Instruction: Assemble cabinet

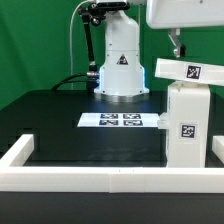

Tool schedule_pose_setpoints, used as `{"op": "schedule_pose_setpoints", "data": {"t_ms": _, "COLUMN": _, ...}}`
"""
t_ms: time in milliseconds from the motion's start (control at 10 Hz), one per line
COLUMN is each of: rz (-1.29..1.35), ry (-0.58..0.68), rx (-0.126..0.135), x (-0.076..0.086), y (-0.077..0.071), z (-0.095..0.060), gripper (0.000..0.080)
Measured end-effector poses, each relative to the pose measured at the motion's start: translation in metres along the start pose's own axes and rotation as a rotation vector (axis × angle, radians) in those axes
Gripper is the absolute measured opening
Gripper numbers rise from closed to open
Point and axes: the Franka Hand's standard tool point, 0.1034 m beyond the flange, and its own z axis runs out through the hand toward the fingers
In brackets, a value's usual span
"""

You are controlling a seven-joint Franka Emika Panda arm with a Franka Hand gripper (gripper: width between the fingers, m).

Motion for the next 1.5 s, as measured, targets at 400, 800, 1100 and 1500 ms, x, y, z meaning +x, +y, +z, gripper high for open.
{"op": "schedule_pose_setpoints", "data": {"t_ms": 400, "rz": -0.348, "ry": 0.0, "rx": 0.0, "x": 0.0, "y": 0.002, "z": 0.001, "gripper": 0.0797}}
{"op": "schedule_pose_setpoints", "data": {"t_ms": 800, "rz": -0.702, "ry": -0.024, "rx": 0.008, "x": -0.005, "y": 0.005, "z": 0.008, "gripper": 0.0797}}
{"op": "schedule_pose_setpoints", "data": {"t_ms": 1100, "rz": -0.884, "ry": -0.028, "rx": 0.012, "x": -0.007, "y": 0.006, "z": 0.011, "gripper": 0.0797}}
{"op": "schedule_pose_setpoints", "data": {"t_ms": 1500, "rz": -1.109, "ry": -0.019, "rx": 0.009, "x": -0.009, "y": 0.012, "z": 0.016, "gripper": 0.0797}}
